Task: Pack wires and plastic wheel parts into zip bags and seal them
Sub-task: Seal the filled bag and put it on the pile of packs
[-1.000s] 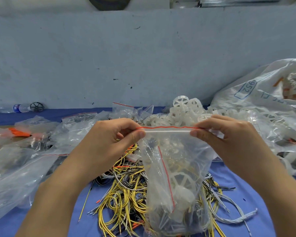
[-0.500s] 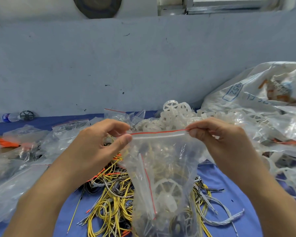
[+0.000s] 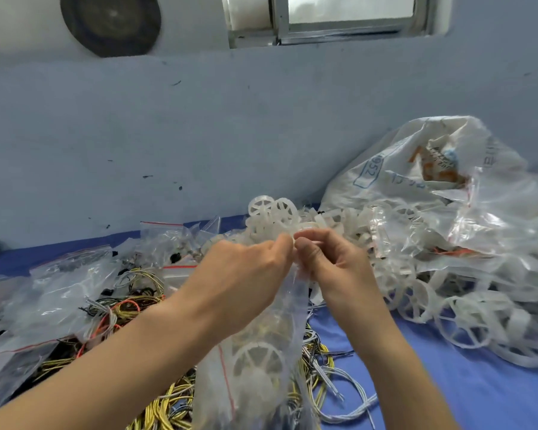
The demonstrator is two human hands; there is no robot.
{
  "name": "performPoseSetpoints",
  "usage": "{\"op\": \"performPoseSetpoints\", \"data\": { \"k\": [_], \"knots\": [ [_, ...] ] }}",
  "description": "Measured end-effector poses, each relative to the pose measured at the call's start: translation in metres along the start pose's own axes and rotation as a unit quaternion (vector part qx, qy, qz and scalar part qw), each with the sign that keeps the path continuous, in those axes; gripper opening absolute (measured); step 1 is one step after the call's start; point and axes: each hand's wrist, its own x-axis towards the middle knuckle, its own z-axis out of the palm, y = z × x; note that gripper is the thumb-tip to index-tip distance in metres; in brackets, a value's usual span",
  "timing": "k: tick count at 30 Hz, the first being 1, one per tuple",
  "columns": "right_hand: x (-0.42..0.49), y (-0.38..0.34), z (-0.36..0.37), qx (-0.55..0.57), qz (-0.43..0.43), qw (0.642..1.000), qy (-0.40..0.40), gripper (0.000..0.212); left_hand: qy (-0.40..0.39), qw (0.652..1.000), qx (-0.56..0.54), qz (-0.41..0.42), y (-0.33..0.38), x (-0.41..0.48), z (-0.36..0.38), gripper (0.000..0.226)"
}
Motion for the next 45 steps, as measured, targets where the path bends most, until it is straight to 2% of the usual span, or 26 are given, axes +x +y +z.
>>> {"op": "performPoseSetpoints", "data": {
  "k": [3,5,12,19,24,33,40,45],
  "knots": [
    [-0.002,0.006,0.001,0.093,0.068,0.993,-0.006,0.033,0.005,1.000,-0.020,0.002,-0.002,0.003,0.002,0.021],
    [-0.004,0.009,0.002,0.111,0.093,0.989,-0.012,0.036,-0.005,1.000,-0.026,-0.003,-0.004,0.002,0.006,0.020],
    [-0.005,0.007,0.010,0.073,0.066,0.995,0.026,0.018,-0.038,0.997,-0.063,-0.021,-0.026,-0.014,0.007,0.029],
    [-0.006,0.008,0.014,0.065,0.046,0.996,0.041,0.014,-0.069,0.997,-0.019,-0.009,-0.064,-0.056,-0.007,0.028],
    [-0.006,0.010,0.015,0.041,0.030,0.998,0.041,0.012,-0.073,0.996,-0.033,-0.036,-0.080,-0.081,-0.016,0.034],
    [-0.005,0.012,0.015,0.044,0.022,0.997,0.056,0.012,-0.095,0.974,-0.176,-0.103,-0.098,-0.091,-0.022,0.037],
    [-0.013,-0.006,0.006,0.049,-0.009,0.994,0.102,0.012,-0.094,0.966,-0.212,-0.110,-0.093,-0.078,-0.043,0.012],
    [-0.022,-0.042,-0.032,0.055,-0.034,0.984,0.163,0.013,-0.062,0.972,-0.214,-0.073,-0.063,-0.030,-0.077,0.016]
  ]
}}
